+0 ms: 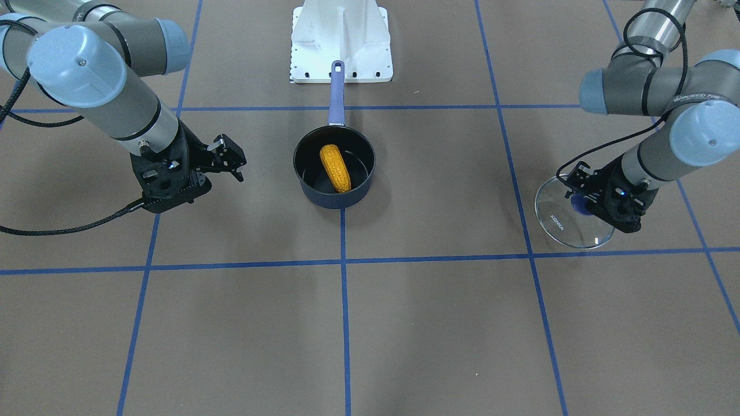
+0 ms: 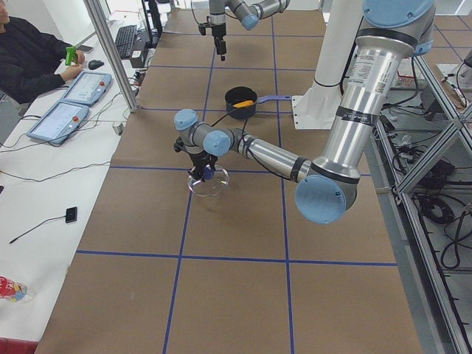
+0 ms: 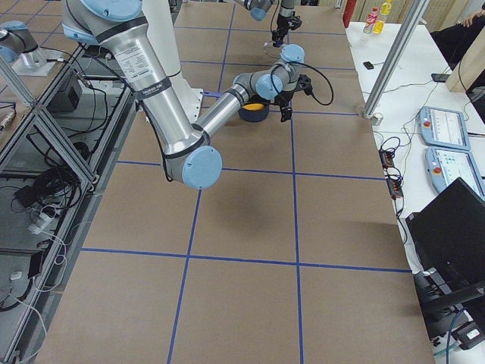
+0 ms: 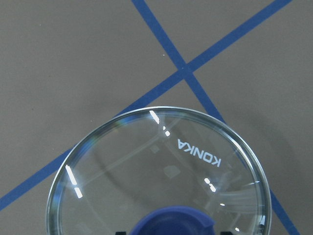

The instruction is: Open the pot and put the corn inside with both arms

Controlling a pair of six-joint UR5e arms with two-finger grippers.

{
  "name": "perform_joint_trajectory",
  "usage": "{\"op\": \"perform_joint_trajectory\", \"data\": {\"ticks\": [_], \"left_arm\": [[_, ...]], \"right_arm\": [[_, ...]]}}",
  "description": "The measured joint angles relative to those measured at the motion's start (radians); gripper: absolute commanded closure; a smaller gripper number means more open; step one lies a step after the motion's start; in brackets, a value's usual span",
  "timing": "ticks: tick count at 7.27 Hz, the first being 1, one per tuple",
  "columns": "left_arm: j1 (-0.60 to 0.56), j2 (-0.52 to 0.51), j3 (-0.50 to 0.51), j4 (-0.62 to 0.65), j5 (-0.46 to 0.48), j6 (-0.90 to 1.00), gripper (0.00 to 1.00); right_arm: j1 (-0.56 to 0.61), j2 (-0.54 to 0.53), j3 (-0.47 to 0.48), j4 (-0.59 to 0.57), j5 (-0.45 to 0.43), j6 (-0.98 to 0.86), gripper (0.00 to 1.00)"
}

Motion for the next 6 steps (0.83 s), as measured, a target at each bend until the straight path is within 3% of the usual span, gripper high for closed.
{"op": "perform_joint_trajectory", "data": {"ticks": [6], "left_arm": [[0.001,-0.039,0.067,0.0,-0.001,-0.002,0.33]], "right_arm": [[-0.002,-0.001,-0.003,0.0,-0.002,0.0,0.0]]}}
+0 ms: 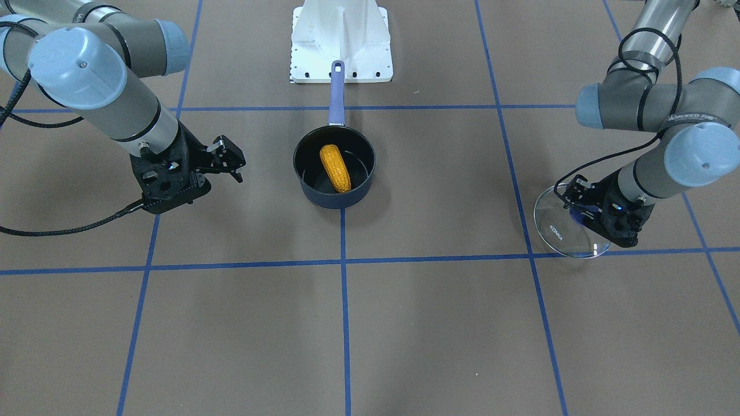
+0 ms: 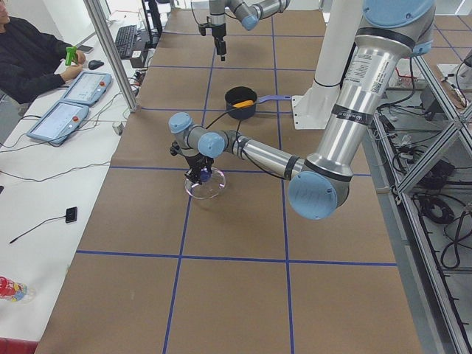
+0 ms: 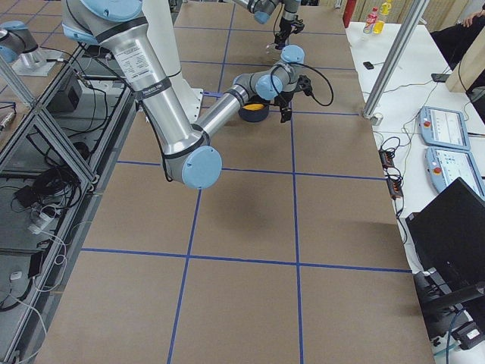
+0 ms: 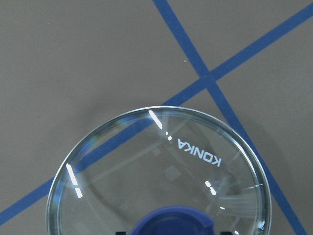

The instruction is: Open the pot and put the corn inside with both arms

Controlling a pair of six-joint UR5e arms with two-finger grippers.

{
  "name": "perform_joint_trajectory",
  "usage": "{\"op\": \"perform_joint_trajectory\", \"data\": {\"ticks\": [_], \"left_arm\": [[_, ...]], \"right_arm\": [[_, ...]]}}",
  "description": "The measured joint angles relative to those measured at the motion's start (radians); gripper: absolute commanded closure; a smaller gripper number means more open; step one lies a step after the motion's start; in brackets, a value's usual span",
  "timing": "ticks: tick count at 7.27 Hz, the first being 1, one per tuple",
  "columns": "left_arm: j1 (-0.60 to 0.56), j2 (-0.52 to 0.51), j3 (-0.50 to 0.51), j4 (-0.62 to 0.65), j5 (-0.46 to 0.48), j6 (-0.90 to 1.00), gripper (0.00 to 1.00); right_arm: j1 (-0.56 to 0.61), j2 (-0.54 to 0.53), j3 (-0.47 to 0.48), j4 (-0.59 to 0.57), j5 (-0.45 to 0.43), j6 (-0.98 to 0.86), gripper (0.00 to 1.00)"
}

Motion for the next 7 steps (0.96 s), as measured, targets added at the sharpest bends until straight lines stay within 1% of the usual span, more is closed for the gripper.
{"op": "perform_joint_trajectory", "data": {"ticks": [1,2,4,5,7], "left_arm": [[0.0,-0.007,0.011,0.0,-0.001,0.0,0.32],[0.0,-0.013,0.017,0.0,-0.001,0.0,0.17],[0.0,-0.016,0.022,0.0,-0.001,0.0,0.11],[0.0,-0.016,0.024,0.0,-0.001,0.0,0.05],[-0.001,-0.016,0.024,-0.003,-0.003,0.0,0.03]], "right_arm": [[0.0,0.001,0.0,0.0,0.0,0.0,0.0],[-0.001,0.001,0.0,0.0,0.0,0.0,0.0],[-0.002,0.0,-0.002,0.0,-0.001,0.0,0.0],[-0.002,0.0,-0.002,0.0,-0.001,0.0,0.0],[-0.002,0.0,-0.002,0.0,-0.001,0.0,0.0]]}}
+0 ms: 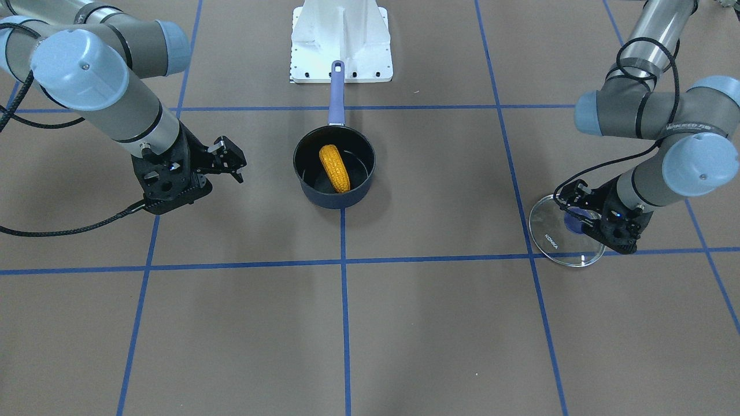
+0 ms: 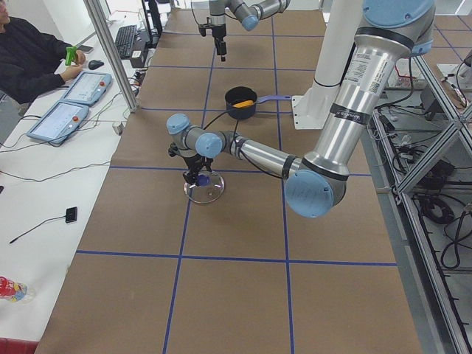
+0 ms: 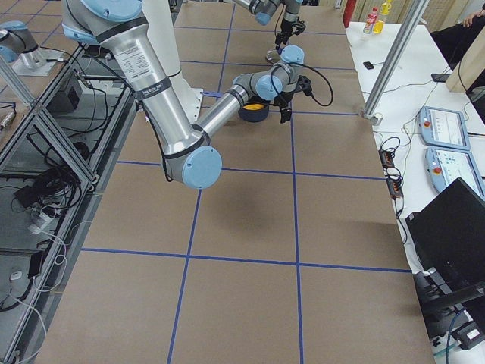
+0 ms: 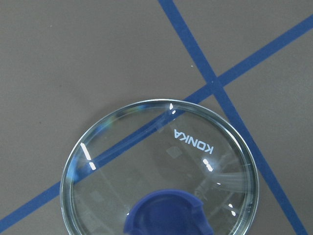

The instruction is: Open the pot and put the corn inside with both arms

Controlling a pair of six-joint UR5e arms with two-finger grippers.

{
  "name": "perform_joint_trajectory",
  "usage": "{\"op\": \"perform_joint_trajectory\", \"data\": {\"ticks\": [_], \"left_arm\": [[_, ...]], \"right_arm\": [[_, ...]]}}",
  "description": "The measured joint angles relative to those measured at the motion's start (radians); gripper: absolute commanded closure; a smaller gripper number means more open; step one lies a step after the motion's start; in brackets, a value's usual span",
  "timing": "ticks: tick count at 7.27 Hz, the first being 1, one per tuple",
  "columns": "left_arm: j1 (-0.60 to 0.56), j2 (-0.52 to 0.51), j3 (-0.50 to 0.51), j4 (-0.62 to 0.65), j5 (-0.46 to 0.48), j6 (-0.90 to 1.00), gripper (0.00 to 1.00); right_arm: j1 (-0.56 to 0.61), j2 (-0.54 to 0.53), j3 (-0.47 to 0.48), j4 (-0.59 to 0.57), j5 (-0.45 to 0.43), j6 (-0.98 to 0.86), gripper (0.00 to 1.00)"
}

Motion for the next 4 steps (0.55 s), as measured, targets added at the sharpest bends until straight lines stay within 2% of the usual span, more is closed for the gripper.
{"op": "perform_joint_trajectory", "data": {"ticks": [2,4], "left_arm": [[-0.025,0.002,-0.016,-0.005,-0.041,0.002,0.02],[-0.133,0.025,-0.064,0.001,-0.061,0.005,0.01]], "right_arm": [[0.008,0.002,0.003,0.001,0.0,0.0,0.0],[0.041,-0.002,0.009,0.001,-0.003,0.001,0.0]]}}
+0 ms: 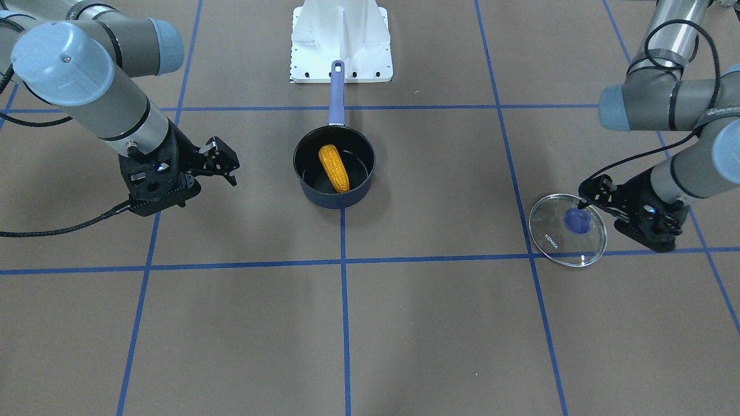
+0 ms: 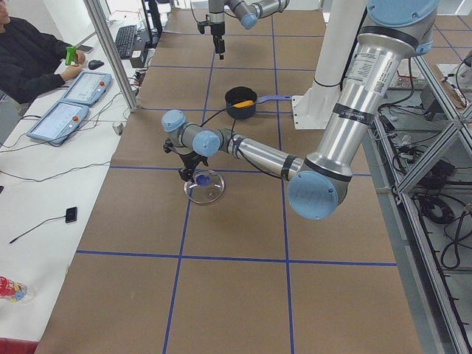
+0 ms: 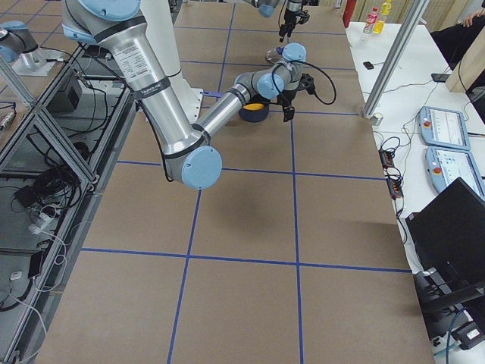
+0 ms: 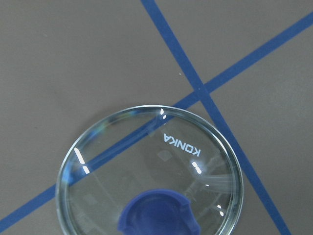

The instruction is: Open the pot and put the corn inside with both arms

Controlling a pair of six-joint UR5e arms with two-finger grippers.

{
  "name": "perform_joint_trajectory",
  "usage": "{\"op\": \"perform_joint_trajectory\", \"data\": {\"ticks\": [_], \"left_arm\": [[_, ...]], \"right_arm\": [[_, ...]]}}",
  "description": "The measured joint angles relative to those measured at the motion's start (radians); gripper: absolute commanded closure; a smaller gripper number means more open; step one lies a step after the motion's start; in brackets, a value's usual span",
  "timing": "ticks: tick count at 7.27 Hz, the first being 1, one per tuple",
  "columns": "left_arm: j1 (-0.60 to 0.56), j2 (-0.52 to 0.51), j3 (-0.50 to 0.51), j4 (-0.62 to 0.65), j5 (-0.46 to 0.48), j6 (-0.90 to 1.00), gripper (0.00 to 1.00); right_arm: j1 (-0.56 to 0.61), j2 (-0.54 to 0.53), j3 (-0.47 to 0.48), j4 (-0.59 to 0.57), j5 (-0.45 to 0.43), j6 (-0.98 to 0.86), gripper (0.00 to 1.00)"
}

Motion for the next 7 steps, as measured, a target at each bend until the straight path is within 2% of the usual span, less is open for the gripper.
{"op": "perform_joint_trajectory", "data": {"ticks": [3,6,7], "left_arm": [[-0.183,0.09,-0.033,0.043,0.004,0.062,0.01],[-0.316,0.123,-0.036,0.182,0.011,0.168,0.01],[-0.346,0.125,-0.037,0.232,0.013,0.209,0.01]], "right_arm": [[0.046,-0.029,0.013,0.0,-0.003,0.001,0.0],[0.079,-0.093,0.05,-0.007,-0.167,0.002,0.0],[0.098,-0.138,0.069,-0.01,-0.185,0.0,0.0]]}}
